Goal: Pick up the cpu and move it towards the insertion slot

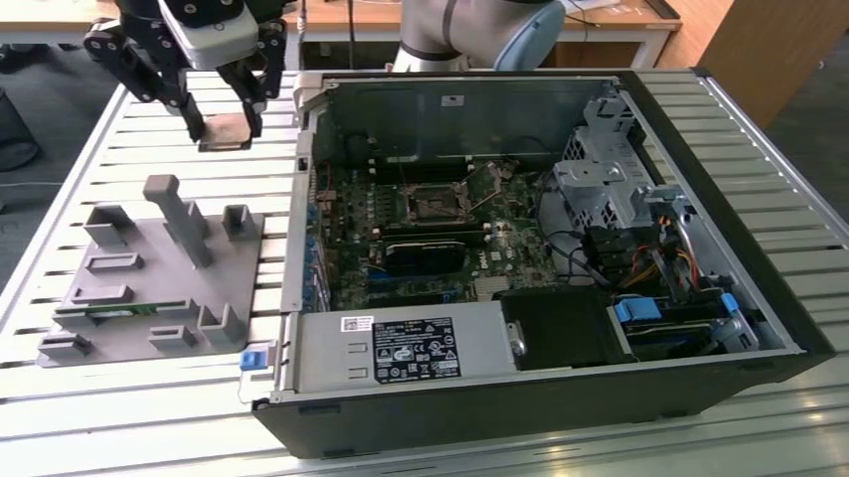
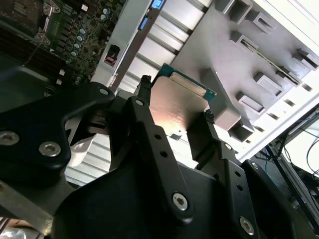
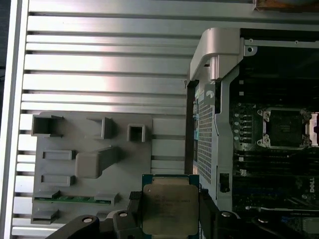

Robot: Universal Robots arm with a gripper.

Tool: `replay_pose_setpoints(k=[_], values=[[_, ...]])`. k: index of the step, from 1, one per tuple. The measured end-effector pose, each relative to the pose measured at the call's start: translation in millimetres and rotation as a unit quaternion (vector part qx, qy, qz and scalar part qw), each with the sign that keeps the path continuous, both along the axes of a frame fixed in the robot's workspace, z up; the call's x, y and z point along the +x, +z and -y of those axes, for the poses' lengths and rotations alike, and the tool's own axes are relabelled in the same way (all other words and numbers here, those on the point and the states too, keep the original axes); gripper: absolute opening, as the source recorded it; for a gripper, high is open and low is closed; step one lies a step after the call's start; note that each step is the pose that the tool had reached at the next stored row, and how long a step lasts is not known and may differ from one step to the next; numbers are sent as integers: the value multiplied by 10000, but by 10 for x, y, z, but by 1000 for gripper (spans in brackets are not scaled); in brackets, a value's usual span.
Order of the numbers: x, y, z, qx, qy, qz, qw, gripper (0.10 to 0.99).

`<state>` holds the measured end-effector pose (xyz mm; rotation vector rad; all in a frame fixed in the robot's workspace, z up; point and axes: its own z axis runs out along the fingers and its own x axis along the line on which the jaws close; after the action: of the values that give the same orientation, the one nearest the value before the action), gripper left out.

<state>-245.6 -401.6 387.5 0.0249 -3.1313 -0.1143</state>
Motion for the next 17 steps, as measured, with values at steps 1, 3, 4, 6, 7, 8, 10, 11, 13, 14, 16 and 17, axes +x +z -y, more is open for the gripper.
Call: replay_pose_setpoints(k=[1,3,4,6,7,8,10,11,13,14,16,17], values=[[8,0,0,0,0,0,10000,541],[24,-1,0,0,0,0,10000,541],[34,-1,0,0,0,0,10000,541],[53,0,0,0,0,0,10000,541],[66,0,0,0,0,0,10000,541],[79,-1,0,0,0,0,10000,541],[103,-1,0,0,0,0,10000,541],[113,-1,-1,0,0,0,10000,541],[137,-1,-1,0,0,0,10000,541],[151,-1,-2,0,0,0,10000,541],[177,-1,-3,0,0,0,10000,541],[189,-1,-3,0,0,0,10000,541]])
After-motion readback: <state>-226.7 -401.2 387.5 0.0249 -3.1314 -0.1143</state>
